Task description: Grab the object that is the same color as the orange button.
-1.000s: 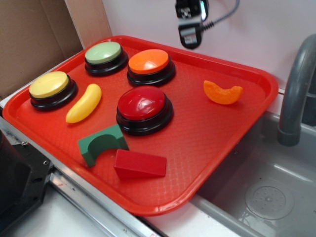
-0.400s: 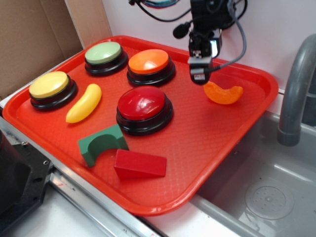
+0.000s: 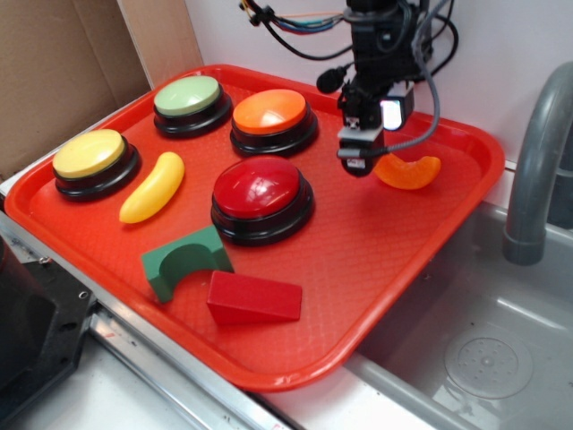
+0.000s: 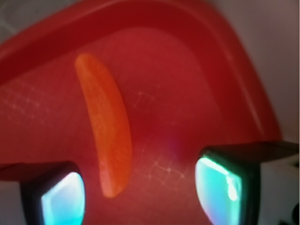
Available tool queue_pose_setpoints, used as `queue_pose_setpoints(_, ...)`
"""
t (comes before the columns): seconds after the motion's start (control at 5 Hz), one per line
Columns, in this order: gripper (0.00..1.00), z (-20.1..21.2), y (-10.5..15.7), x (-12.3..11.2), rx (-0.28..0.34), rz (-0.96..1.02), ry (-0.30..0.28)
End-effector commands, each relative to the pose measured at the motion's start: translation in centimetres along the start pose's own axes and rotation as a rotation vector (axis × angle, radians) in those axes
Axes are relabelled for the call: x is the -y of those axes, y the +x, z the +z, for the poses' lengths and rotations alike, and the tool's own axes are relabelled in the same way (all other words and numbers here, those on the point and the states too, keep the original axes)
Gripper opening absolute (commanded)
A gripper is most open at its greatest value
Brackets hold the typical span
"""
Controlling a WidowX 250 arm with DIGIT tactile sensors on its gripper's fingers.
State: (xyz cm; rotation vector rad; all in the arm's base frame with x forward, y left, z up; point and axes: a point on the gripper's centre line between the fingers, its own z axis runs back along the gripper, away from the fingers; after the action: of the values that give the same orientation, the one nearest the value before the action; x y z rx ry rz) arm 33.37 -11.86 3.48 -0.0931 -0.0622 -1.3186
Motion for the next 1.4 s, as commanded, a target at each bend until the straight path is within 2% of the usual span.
queue_pose_setpoints(0.0,1.0,0.9,2.0,-0.1,0.057,-0.077,0.074)
queue_pose_setpoints(0.2,0.0,1.0,2.1,-0.2,0.099,-0.083,0.048)
queue_pose_setpoints(0.4,0.0,1.0,2.0,0.0,0.126,-0.086,0.027)
queue_pose_setpoints(0.8,0.0,1.1,2.0,0.2,0.102,-0.071,0.011)
queue_pose_setpoints(1.0,0.0,2.2,1.4,0.2,0.058,-0.01,0.04)
queue_pose_setpoints(1.2,0.0,5.9,-0.7,0.3,0.033,0.13,0.128)
